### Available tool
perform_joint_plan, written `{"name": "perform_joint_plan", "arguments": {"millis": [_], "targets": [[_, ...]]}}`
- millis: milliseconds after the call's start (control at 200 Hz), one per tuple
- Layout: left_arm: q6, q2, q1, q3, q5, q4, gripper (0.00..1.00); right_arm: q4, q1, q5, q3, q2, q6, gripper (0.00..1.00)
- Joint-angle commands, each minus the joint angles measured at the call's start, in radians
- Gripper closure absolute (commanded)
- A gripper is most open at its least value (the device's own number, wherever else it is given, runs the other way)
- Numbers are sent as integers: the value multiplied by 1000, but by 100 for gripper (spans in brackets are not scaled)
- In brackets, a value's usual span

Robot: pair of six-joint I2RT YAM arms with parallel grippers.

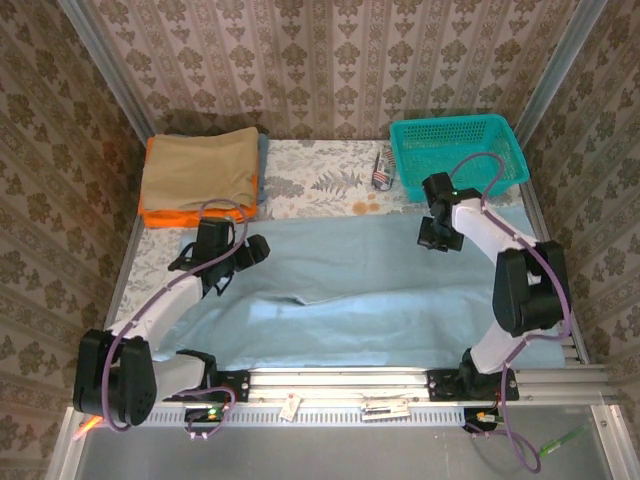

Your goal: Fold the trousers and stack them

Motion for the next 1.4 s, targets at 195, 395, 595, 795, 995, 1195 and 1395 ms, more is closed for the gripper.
{"name": "perform_joint_plan", "arguments": {"millis": [195,395,595,795,995,1195,1395], "targets": [[-154,255,160,-54,59,186,16,56,248,-110,64,173,70,98],[-204,330,244,-77,113,263,16,58,259,-129,128,275,65,99],[-208,399,311,-54,161,305,17,24,252,-123,242,381,40,100],[-161,360,322,-33,161,279,17,24,236,-104,307,427,22,100],[-97,165,302,-29,138,178,15,7,239,-128,279,296,5,100],[-36,-33,57,-1,3,19,13,16,249,-117,104,84,24,94],[-68,55,-255,14,-67,82,14,35,196,-81,-91,16,22,94]]}}
